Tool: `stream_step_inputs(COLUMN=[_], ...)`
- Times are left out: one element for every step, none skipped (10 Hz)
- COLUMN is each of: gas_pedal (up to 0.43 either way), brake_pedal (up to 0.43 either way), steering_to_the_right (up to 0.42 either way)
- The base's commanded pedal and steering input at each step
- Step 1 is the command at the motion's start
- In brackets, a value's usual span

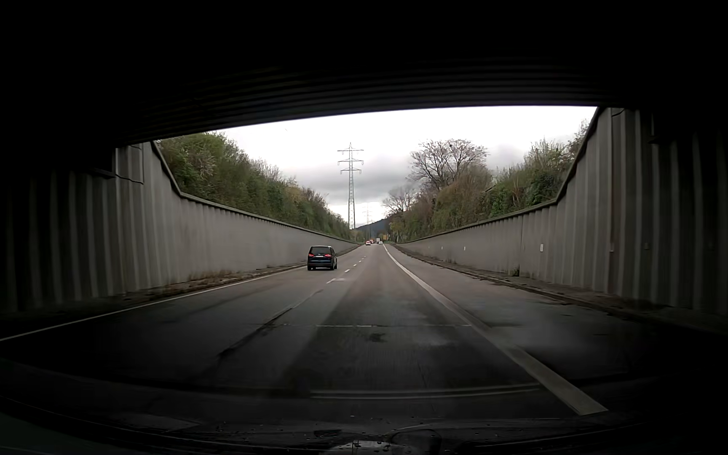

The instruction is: Follow the waypoints while adhering to traffic rules and regulations

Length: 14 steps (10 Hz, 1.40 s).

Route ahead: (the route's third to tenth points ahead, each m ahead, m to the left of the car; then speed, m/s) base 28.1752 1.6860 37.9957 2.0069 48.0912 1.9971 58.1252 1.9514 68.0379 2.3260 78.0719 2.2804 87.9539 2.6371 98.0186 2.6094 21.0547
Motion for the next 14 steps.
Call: stream_step_inputs(gas_pedal=[0.157,0.157,0.157,0.157,0.157,0.157,0.157,0.157,0.157,0.157,0.157,0.157,0.157,0.157], brake_pedal=[0.0,0.0,0.0,0.0,0.0,0.0,0.0,0.0,0.0,0.0,0.0,0.0,0.0,0.0], steering_to_the_right=[0.0,0.0,0.0,0.0,0.0,0.0,0.0,0.0,0.0,0.0,0.0,0.0,0.0,0.0])
